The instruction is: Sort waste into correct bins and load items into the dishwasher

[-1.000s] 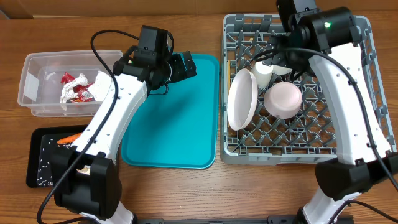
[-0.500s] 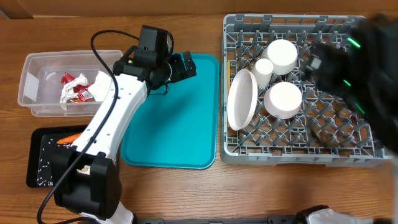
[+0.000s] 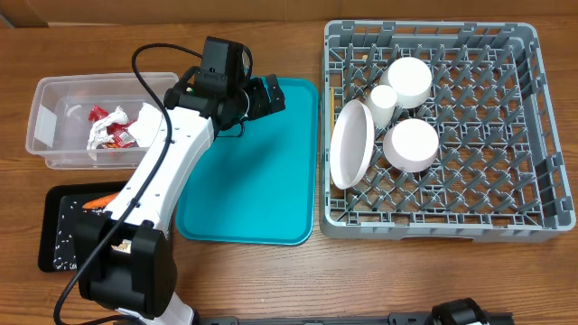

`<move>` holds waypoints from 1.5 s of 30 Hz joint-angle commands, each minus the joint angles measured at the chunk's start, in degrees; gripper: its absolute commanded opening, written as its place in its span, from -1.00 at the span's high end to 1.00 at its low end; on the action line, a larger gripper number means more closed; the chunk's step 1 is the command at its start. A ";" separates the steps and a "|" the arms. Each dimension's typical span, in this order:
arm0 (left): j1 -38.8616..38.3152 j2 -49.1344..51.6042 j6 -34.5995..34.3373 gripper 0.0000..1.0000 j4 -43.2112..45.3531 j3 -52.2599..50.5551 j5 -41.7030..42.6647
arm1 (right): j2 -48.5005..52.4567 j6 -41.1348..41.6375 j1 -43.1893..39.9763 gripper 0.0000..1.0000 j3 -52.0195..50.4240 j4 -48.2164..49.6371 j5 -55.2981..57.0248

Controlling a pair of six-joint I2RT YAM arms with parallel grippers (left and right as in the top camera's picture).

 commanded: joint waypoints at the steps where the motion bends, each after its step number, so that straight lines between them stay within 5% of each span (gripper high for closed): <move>1: -0.07 0.09 1.14 -1.00 0.09 0.72 -0.72 | -6.82 0.09 -3.61 -1.00 -7.63 0.33 0.20; 7: -0.07 0.09 1.14 -1.00 0.11 0.72 -0.72 | -17.51 0.11 -6.43 -1.00 -24.02 7.37 0.13; 13: -0.07 0.09 1.14 -1.00 0.11 0.72 -0.72 | -27.76 0.09 -6.51 -1.00 -45.53 24.52 -0.37; 32: -0.07 0.09 1.14 -1.00 0.09 0.72 -0.72 | -44.19 0.31 -11.56 -1.00 -109.26 98.14 -14.40; 37: -0.07 0.09 1.14 -1.00 0.09 0.72 -0.72 | -44.19 0.26 -11.80 -1.00 -117.50 104.94 -15.82; 45: -0.07 0.09 1.14 -1.00 0.11 0.72 -0.72 | -44.19 -7.15 -11.80 -1.00 -117.92 92.19 -20.46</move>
